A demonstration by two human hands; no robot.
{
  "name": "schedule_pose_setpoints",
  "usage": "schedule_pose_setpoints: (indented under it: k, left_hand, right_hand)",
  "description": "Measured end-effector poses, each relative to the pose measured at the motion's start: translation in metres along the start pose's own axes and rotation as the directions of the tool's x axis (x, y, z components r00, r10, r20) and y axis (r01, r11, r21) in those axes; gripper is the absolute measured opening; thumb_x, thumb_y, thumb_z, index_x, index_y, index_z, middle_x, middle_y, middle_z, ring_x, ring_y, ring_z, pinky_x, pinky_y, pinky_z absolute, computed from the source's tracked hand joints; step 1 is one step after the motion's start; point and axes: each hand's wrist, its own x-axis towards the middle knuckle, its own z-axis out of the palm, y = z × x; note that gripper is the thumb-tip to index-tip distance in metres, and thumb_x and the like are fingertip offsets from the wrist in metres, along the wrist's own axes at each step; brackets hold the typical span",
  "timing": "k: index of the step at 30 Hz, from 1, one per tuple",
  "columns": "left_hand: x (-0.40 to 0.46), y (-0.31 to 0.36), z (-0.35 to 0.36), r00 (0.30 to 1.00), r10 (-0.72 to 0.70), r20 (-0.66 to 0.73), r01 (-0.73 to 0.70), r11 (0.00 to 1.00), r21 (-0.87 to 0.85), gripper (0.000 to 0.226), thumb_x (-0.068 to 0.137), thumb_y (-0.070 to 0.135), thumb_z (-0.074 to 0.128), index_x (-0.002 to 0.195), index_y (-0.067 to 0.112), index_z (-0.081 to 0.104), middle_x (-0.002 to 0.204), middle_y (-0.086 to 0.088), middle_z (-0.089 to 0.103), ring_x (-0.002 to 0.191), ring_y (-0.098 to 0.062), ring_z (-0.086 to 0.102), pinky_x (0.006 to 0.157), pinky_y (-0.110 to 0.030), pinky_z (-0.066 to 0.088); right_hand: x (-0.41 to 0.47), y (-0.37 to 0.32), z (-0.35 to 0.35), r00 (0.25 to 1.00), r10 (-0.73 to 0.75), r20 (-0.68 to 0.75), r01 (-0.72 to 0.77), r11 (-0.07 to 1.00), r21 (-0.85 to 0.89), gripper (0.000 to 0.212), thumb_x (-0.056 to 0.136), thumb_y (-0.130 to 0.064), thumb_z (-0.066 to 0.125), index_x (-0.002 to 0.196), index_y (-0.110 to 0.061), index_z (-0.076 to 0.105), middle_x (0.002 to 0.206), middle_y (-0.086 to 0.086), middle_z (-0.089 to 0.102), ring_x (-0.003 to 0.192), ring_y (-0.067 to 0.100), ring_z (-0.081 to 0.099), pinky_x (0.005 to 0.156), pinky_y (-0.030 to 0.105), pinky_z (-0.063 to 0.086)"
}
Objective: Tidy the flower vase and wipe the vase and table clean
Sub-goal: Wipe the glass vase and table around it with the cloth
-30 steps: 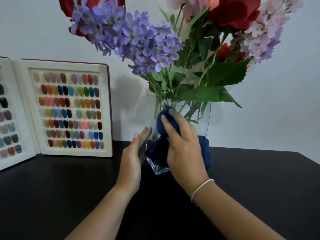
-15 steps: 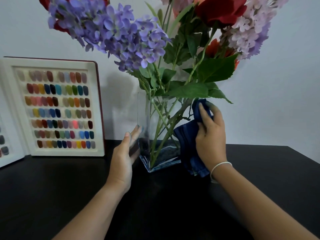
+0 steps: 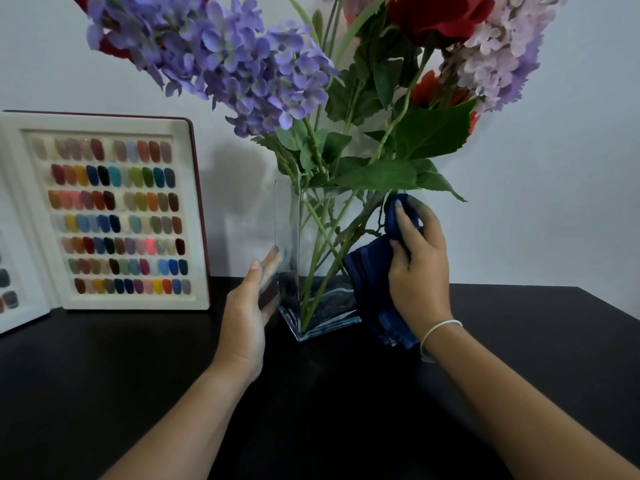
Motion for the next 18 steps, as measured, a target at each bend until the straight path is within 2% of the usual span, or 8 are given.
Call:
schedule_pose_setpoints:
  k: [2,5,7,8,10,12,16,18]
  left_hand:
    - [0.000,0.000,0.000,1.000,0.004,-0.003,-0.004,1.000,-0.001,0.040,0.095,0.039,0.023,0.108,0.036,0.061,0.138,0.013,0.047,0.132,-0.004,0.034,0.104,-0.032,0.032]
    - [0.000,0.000,0.001,1.000,0.012,-0.004,-0.012,1.000,0.001,0.040,0.095,0.038,0.023,0.109,0.034,0.060,0.136,0.014,0.047,0.132,-0.004,0.033,0.103,-0.031,0.032]
    - [0.000,0.000,0.001,1.000,0.009,-0.003,-0.009,1.000,-0.004,0.040,0.096,0.038,0.023,0.110,0.034,0.060,0.135,0.015,0.047,0.133,-0.005,0.032,0.103,-0.030,0.032]
    - [0.000,0.000,0.001,1.000,0.006,-0.004,-0.006,1.000,-0.006,0.040,0.096,0.038,0.023,0.111,0.034,0.060,0.135,0.015,0.047,0.133,-0.005,0.032,0.103,-0.030,0.032]
    - [0.000,0.001,0.001,1.000,0.002,-0.008,-0.002,1.000,-0.004,0.039,0.096,0.037,0.023,0.110,0.035,0.059,0.136,0.014,0.047,0.132,-0.004,0.034,0.104,-0.030,0.032]
    - [-0.001,0.003,0.002,1.000,0.000,-0.012,0.000,1.000,0.001,0.038,0.096,0.037,0.023,0.110,0.035,0.058,0.139,0.011,0.046,0.132,-0.005,0.034,0.103,-0.029,0.032]
    - [-0.003,0.005,0.003,1.000,-0.008,-0.011,0.008,1.000,0.028,0.038,0.097,0.036,0.023,0.111,0.035,0.058,0.142,0.009,0.044,0.133,-0.005,0.032,0.109,-0.036,0.031]
    - [-0.003,0.006,0.003,1.000,-0.012,-0.019,0.013,0.999,0.032,0.038,0.097,0.036,0.023,0.109,0.036,0.059,0.142,0.008,0.043,0.133,-0.006,0.033,0.110,-0.039,0.029]
  right_hand:
    - [-0.003,0.001,-0.003,1.000,-0.001,0.027,0.002,1.000,-0.027,0.047,0.083,0.014,0.046,0.127,-0.004,0.047,0.136,0.014,0.042,0.120,0.016,0.035,0.101,0.007,0.021]
    - [-0.015,0.002,-0.006,0.996,0.006,0.089,0.003,0.995,-0.096,0.047,0.082,0.015,0.048,0.125,-0.003,0.049,0.133,0.017,0.044,0.120,0.029,0.041,0.103,0.025,0.028]
    - [-0.022,0.001,-0.008,0.988,0.034,0.153,-0.016,0.993,-0.115,0.045,0.082,0.014,0.048,0.125,-0.002,0.049,0.132,0.017,0.045,0.120,0.031,0.042,0.102,0.027,0.029]
    - [-0.026,0.001,-0.011,0.978,0.046,0.205,-0.022,0.993,-0.116,0.044,0.083,0.013,0.048,0.124,-0.002,0.050,0.132,0.016,0.045,0.121,0.030,0.042,0.102,0.024,0.028]
    - [-0.029,0.001,-0.024,0.944,0.046,0.328,-0.012,0.994,-0.105,0.042,0.084,0.012,0.048,0.123,-0.003,0.052,0.130,0.013,0.047,0.119,0.023,0.043,0.099,0.009,0.023]
    - [-0.027,0.001,-0.045,0.919,0.029,0.393,0.002,0.997,-0.078,0.043,0.082,0.013,0.050,0.120,-0.005,0.055,0.126,0.009,0.051,0.114,0.016,0.044,0.094,-0.002,0.021]
    - [-0.007,0.003,-0.090,0.966,0.001,0.257,0.025,0.995,-0.099,0.047,0.081,0.012,0.053,0.122,-0.010,0.053,0.122,-0.002,0.049,0.110,0.001,0.041,0.092,-0.003,0.022]
    - [-0.002,0.004,-0.098,0.966,-0.054,0.255,0.093,0.985,-0.146,0.049,0.080,0.010,0.054,0.125,-0.011,0.050,0.123,-0.004,0.046,0.110,-0.003,0.036,0.093,-0.003,0.020]
